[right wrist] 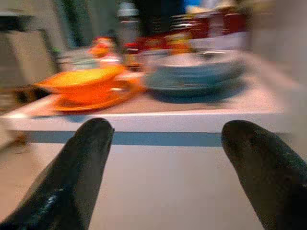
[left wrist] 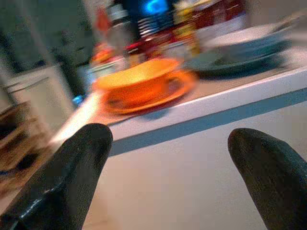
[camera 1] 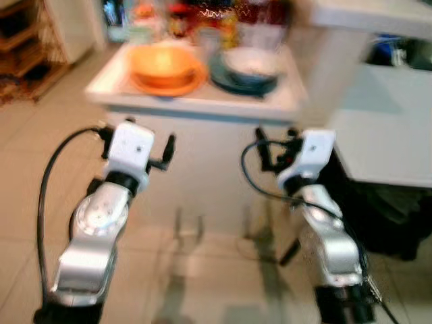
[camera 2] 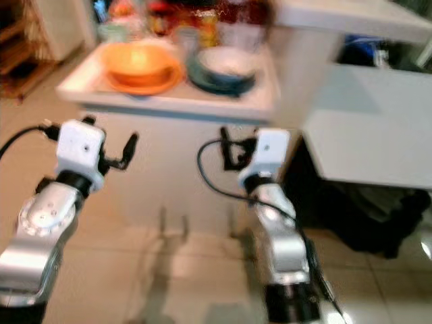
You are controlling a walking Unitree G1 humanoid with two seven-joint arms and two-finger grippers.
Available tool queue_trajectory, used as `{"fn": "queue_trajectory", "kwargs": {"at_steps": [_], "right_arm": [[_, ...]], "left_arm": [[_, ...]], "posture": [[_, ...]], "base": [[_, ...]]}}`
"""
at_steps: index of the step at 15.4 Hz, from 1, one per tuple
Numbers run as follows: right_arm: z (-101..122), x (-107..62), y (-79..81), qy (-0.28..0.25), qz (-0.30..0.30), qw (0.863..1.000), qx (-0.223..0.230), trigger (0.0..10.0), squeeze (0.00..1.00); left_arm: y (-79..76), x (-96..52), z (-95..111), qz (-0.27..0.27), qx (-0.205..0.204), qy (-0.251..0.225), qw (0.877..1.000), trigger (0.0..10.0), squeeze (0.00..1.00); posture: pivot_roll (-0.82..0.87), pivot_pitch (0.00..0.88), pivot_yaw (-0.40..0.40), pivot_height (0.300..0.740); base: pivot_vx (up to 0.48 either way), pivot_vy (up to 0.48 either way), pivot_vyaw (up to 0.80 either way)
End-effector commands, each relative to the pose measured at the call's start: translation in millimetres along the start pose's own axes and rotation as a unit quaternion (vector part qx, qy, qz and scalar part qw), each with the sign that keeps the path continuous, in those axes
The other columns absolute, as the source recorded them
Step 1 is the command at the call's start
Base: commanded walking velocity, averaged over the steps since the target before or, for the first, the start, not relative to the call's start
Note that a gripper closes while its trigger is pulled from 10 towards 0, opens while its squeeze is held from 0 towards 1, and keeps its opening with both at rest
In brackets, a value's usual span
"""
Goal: Setting the table
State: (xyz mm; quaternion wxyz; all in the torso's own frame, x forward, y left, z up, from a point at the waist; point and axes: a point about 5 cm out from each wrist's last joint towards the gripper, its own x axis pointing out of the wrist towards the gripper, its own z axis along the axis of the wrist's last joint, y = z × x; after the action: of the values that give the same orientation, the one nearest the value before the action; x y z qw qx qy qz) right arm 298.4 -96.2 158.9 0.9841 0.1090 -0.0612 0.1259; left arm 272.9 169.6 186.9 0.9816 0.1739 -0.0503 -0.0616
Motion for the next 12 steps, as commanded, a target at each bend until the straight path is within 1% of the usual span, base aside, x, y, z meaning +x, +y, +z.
{"fn": "queue_trajectory", "kwargs": {"at_steps": [1,2,3,4,5,6,7,9,10,12], "right_arm": [[9,1.8,-5.0,-0.012,0.000,1.000,0.000,10.0,1.00],[9,2.1,-6.0,-0.010,-0.001,1.000,0.002,10.0,1.00],[9,2.5,-7.6,-0.007,-0.007,1.000,-0.007,10.0,1.00],[10,5.1,-10.4,0.001,-0.021,0.999,-0.042,10.0,1.00],[10,6.2,-10.9,0.004,-0.021,0.998,-0.053,10.0,1.00],[10,7.2,-11.5,0.004,-0.020,0.998,-0.061,10.0,0.01],[12,7.6,-12.6,-0.001,-0.020,0.997,-0.072,10.0,0.00],[15,9.5,-14.5,-0.005,-0.024,0.994,-0.103,10.0,0.00],[17,11.1,-15.3,-0.009,-0.028,0.994,-0.108,10.0,0.00],[19,13.2,-16.1,-0.013,-0.034,0.994,-0.102,10.0,0.00]], "left_arm": [[-1.6,2.0,7,0.003,-0.016,-0.017,1.000,10.0,0.00],[-0.8,2.7,11,0.013,-0.030,-0.024,0.999,10.0,0.00],[-0.3,3.5,11,0.018,-0.038,-0.024,0.999,10.0,0.00],[1.9,5.7,10,0.023,-0.027,-0.015,0.999,10.0,0.00],[3.1,6.2,10,0.025,-0.024,-0.016,0.999,10.0,0.00],[4.4,5.9,11,0.025,-0.030,-0.021,0.999,10.0,0.00],[4.7,5.2,12,0.024,-0.039,-0.027,0.999,10.0,0.00],[2.3,4.3,13,0.016,-0.035,-0.032,0.999,10.0,0.00],[0.7,4.2,13,0.012,-0.032,-0.031,0.999,10.0,0.00],[-0.4,4.0,14,0.007,-0.028,-0.032,0.999,10.0,0.00]], "posture": [[0.12,0.000,-0.048,0.740],[0.12,0.000,-0.046,0.740],[0.12,0.000,-0.046,0.740],[0.12,0.000,-0.046,0.740],[0.12,0.000,-0.047,0.740],[0.12,0.000,-0.050,0.740],[0.12,0.000,-0.053,0.740],[0.12,0.000,-0.056,0.740],[0.12,0.000,-0.059,0.740],[0.12,0.000,-0.061,0.740]], "base": [[0.000,0.480,0.00],[0.000,0.000,0.00],[0.000,0.000,0.00],[0.000,0.000,0.00],[0.000,0.000,0.00],[0.345,0.000,0.00],[0.428,0.000,0.00],[0.441,0.000,0.00],[0.442,0.000,0.80],[0.442,0.000,0.80]]}}
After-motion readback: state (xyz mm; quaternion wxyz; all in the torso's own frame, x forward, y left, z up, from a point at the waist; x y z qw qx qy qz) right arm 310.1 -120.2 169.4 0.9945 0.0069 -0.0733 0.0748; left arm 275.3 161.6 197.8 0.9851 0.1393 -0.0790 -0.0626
